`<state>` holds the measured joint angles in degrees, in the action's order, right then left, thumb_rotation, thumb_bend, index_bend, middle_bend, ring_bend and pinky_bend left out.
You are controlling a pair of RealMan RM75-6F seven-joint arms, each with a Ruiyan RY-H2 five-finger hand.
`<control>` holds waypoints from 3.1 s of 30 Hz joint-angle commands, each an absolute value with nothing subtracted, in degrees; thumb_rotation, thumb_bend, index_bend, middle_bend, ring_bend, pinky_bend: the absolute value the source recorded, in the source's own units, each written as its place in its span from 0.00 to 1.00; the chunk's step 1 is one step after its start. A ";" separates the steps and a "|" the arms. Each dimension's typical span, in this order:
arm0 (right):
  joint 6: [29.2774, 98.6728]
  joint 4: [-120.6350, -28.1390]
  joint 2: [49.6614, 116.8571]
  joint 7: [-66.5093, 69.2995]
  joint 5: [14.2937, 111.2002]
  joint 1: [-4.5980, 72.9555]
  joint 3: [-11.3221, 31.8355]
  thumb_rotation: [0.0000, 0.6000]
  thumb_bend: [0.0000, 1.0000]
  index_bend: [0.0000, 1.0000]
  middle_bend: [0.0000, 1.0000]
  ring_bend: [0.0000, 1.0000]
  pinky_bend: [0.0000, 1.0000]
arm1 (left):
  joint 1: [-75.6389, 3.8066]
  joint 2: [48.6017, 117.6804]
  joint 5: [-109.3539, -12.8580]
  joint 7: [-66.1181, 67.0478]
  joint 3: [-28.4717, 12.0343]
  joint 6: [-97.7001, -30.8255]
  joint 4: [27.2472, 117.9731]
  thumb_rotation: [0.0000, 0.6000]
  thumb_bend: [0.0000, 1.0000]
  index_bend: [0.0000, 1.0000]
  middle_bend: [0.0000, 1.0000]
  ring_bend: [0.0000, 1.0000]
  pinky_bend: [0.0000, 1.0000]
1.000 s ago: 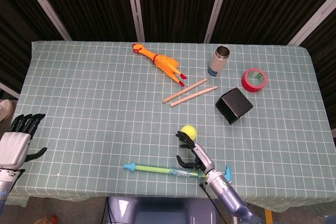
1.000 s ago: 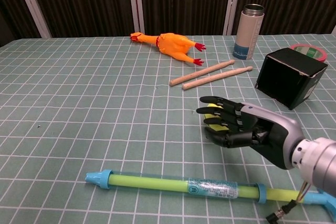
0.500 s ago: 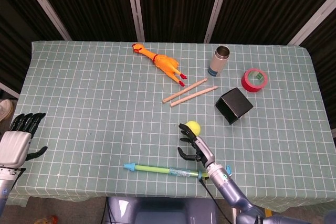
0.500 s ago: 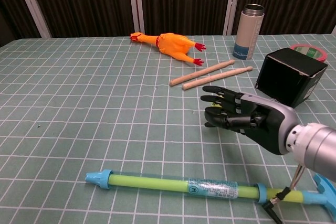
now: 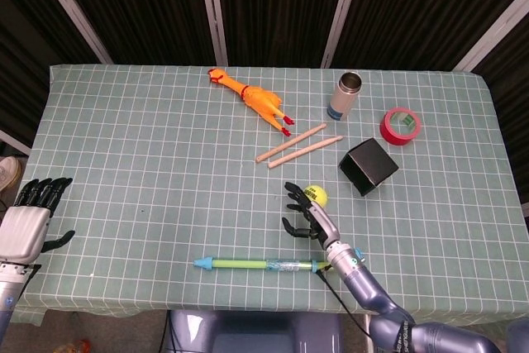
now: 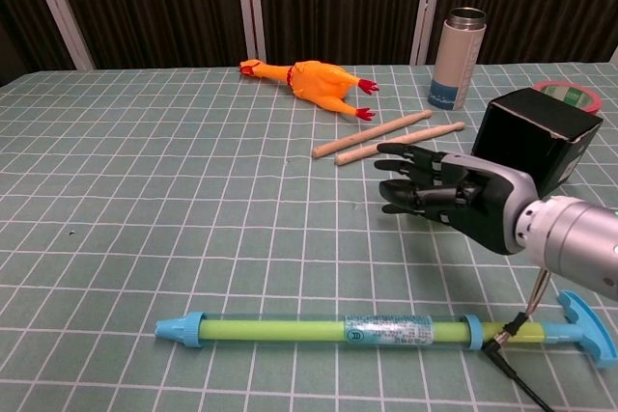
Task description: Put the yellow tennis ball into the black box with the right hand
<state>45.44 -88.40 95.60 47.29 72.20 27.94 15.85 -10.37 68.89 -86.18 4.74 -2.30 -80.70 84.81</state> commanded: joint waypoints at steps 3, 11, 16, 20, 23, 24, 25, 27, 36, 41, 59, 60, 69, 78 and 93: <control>46.58 -88.31 93.83 49.21 73.68 26.66 14.73 1.00 0.52 0.00 0.04 0.04 0.11 | -10.50 69.05 -85.95 5.12 -2.33 -80.42 84.78 1.00 0.14 0.10 0.12 0.08 0.10; 48.36 -90.45 90.07 52.25 75.14 23.77 12.03 1.00 0.52 0.00 0.04 0.02 0.11 | -10.60 69.16 -85.71 5.45 -2.35 -80.21 84.81 1.00 0.14 0.10 0.12 0.08 0.10; 49.21 -93.11 87.56 52.71 75.40 22.11 10.34 1.00 0.52 0.00 0.04 0.02 0.11 | -10.76 69.30 -85.56 5.77 -2.33 -79.87 84.76 1.00 0.14 0.10 0.12 0.08 0.10; 48.57 -93.02 85.79 52.76 76.09 22.56 10.26 1.00 0.52 0.00 0.04 0.02 0.11 | -10.82 69.39 -85.69 6.15 -2.24 -79.87 84.95 1.00 0.14 0.10 0.12 0.08 0.10; 47.39 -91.80 84.89 52.97 76.39 23.60 10.71 1.00 0.52 0.00 0.04 0.02 0.11 | -10.76 69.49 -85.78 6.32 -2.22 -80.10 84.93 1.00 0.14 0.10 0.12 0.08 0.10; 46.87 -91.34 84.49 53.14 76.71 23.98 10.74 1.00 0.52 0.00 0.04 0.02 0.11 | -10.74 69.55 -85.74 6.41 -2.24 -80.15 84.87 1.00 0.14 0.10 0.12 0.08 0.10; 45.85 -90.51 83.81 53.60 77.31 24.63 10.71 1.00 0.52 0.00 0.04 0.02 0.11 | -10.72 69.63 -85.67 6.56 -2.28 -80.20 84.83 1.00 0.14 0.10 0.12 0.08 0.10; 44.39 -89.22 82.71 54.22 77.83 25.49 10.70 1.00 0.52 0.00 0.04 0.02 0.11 | -10.66 69.74 -85.62 6.80 -2.26 -80.27 84.84 1.00 0.14 0.10 0.12 0.08 0.10; 41.11 -85.50 77.81 56.65 80.40 26.38 8.67 1.00 0.52 0.00 0.04 0.02 0.11 | -10.36 70.20 -84.92 8.05 -2.22 -80.31 85.08 1.00 0.14 0.10 0.12 0.08 0.10; 40.85 -83.59 75.24 57.71 83.56 25.68 5.77 1.00 0.52 0.00 0.04 0.02 0.11 | -10.27 70.45 -84.34 8.80 -2.38 -80.28 85.24 1.00 0.14 0.11 0.12 0.08 0.10; 44.74 -74.92 75.19 56.95 90.57 29.65 3.16 1.00 0.52 0.01 0.04 0.06 0.11 | -10.58 70.90 -83.56 9.96 -2.50 -79.44 85.41 1.00 0.14 0.11 0.12 0.08 0.10; 44.74 -74.68 75.26 57.02 90.49 29.82 3.13 1.00 0.52 0.01 0.04 0.06 0.11 | -10.60 70.90 -83.52 9.96 -2.52 -79.40 85.39 1.00 0.14 0.11 0.12 0.08 0.10; 46.39 -72.24 76.03 55.06 90.09 30.67 3.15 1.00 0.52 0.02 0.05 0.06 0.02 | -10.84 70.91 -83.32 9.82 -2.75 -79.19 85.24 1.00 0.14 0.11 0.12 0.08 0.10; 48.66 -70.48 77.51 49.40 89.38 30.60 3.25 1.00 0.52 0.05 0.08 0.04 0.00 | -10.89 70.97 -83.65 9.37 -2.69 -79.35 85.03 1.00 0.14 0.11 0.12 0.08 0.10; 50.30 -64.75 80.65 43.27 88.54 31.45 2.82 1.00 0.52 0.00 0.00 0.00 0.00 | -10.91 70.97 -82.30 9.87 -3.08 -78.86 85.41 1.00 0.14 0.11 0.12 0.08 0.10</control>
